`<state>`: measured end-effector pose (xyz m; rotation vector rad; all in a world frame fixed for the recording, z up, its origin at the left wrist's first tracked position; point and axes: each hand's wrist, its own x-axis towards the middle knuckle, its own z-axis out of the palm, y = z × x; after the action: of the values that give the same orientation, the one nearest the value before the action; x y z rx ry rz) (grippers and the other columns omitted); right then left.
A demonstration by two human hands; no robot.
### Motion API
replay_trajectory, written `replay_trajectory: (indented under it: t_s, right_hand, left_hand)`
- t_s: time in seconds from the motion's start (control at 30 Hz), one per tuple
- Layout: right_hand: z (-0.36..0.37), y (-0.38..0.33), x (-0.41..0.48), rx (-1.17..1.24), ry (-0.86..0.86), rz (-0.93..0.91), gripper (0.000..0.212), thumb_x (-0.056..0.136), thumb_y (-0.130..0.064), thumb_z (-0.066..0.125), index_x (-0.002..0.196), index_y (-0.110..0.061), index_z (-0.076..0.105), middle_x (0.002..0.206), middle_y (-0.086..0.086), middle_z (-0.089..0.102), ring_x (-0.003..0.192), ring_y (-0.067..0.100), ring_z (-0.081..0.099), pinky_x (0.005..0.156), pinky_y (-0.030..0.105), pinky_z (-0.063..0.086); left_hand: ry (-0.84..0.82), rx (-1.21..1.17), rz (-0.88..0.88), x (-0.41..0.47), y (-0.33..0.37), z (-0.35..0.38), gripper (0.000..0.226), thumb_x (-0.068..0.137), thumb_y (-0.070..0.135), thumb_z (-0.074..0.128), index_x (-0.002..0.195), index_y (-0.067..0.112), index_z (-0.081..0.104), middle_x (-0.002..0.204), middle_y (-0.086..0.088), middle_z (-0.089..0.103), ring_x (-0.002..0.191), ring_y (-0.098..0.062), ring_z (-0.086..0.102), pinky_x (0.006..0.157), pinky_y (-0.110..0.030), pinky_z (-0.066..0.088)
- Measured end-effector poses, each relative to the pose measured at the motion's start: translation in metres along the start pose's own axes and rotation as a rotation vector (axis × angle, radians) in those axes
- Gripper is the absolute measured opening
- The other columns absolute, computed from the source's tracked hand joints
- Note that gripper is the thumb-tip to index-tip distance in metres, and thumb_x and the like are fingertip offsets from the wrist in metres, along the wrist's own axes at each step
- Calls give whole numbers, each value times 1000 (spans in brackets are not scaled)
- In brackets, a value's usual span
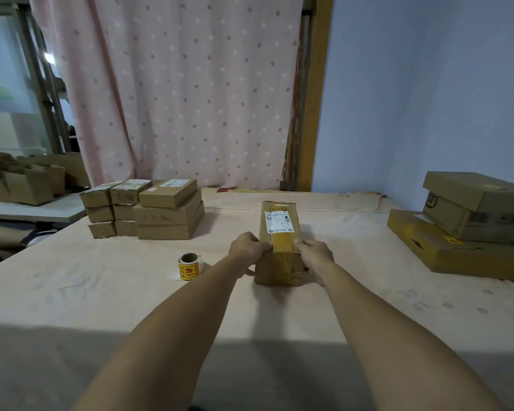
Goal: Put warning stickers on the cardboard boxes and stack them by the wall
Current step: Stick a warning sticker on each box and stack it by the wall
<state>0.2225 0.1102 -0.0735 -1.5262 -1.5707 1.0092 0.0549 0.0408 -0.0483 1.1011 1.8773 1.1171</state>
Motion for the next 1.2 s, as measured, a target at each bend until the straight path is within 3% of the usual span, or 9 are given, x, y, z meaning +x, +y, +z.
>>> replay_trajectory:
  t_s: [0.1, 0.2, 0.3, 0.37, 0.53, 0.67, 0.8, 0.93, 1.2]
  right_hand:
    - [-2, -5, -2, -99, 8, -30, 32, 102, -45, 50, 106, -19, 68, 102, 3, 68, 92, 24, 61, 80, 35, 53]
    - [0, -19, -3, -249, 131, -99, 31, 103, -39, 51, 117, -15, 65, 114, 6, 66, 92, 24, 58, 76, 32, 46]
    - [9, -40, -6, -352, 242, -232, 37, 101, -35, 53, 130, -14, 60, 130, 7, 58, 113, 27, 57, 92, 41, 53]
    - [20, -56, -12, -440, 223, -369, 40, 101, -31, 53, 137, -16, 57, 140, 5, 53, 126, 26, 51, 103, 40, 47]
    - [63, -89, -29, -486, -3, -645, 32, 99, -24, 53, 129, -17, 62, 138, 3, 56, 127, 24, 50, 102, 35, 42]
    - [101, -88, -38, -530, -237, -680, 32, 95, -27, 52, 124, -22, 64, 129, -2, 59, 121, 20, 53, 100, 38, 46]
    - [134, -76, -44, -551, -372, -647, 34, 92, -27, 54, 125, -26, 63, 125, -3, 60, 116, 19, 56, 99, 38, 48]
    - [155, -66, -47, -551, -401, -654, 35, 94, -25, 54, 128, -26, 62, 127, -2, 59, 118, 19, 54, 98, 37, 48]
    - [165, -64, -43, -528, -403, -642, 33, 94, -31, 54, 126, -37, 60, 122, -3, 53, 112, 18, 54, 88, 36, 49]
  left_hand:
    - [21, 151, 53, 3, -1, -2, 39, 91, 44, 67, 114, 14, 58, 108, -7, 65, 97, -27, 66, 75, -42, 61]
    - [64, 324, 159, 4, 1, -12, 35, 93, 44, 61, 105, 11, 63, 97, -7, 66, 87, -25, 64, 70, -36, 55]
    - [141, 508, 248, 5, 0, -39, 35, 93, 43, 59, 97, 9, 68, 94, -7, 68, 87, -27, 64, 73, -35, 54]
    - [169, 650, 279, 2, -4, -63, 30, 92, 36, 59, 97, 9, 69, 94, -8, 68, 88, -29, 64, 72, -35, 54]
    - [219, 984, 240, -1, -30, -117, 10, 87, 18, 57, 87, 8, 60, 85, -8, 59, 77, -29, 57, 59, -32, 42]
    - [172, 1064, 244, 1, -67, -151, 30, 95, 38, 57, 93, 11, 69, 89, -9, 63, 82, -30, 58, 60, -33, 44]
    - [100, 1041, 350, 8, -99, -167, 25, 88, 23, 62, 112, 17, 69, 116, -2, 57, 111, -24, 53, 82, -41, 51]
    - [159, 1097, 441, 12, -109, -165, 26, 92, 20, 63, 118, 19, 64, 119, 1, 50, 117, -19, 46, 74, -35, 47]
    - [155, 991, 529, 23, -108, -159, 16, 90, 26, 72, 102, 17, 72, 115, 1, 54, 113, -17, 47, 71, -33, 42]
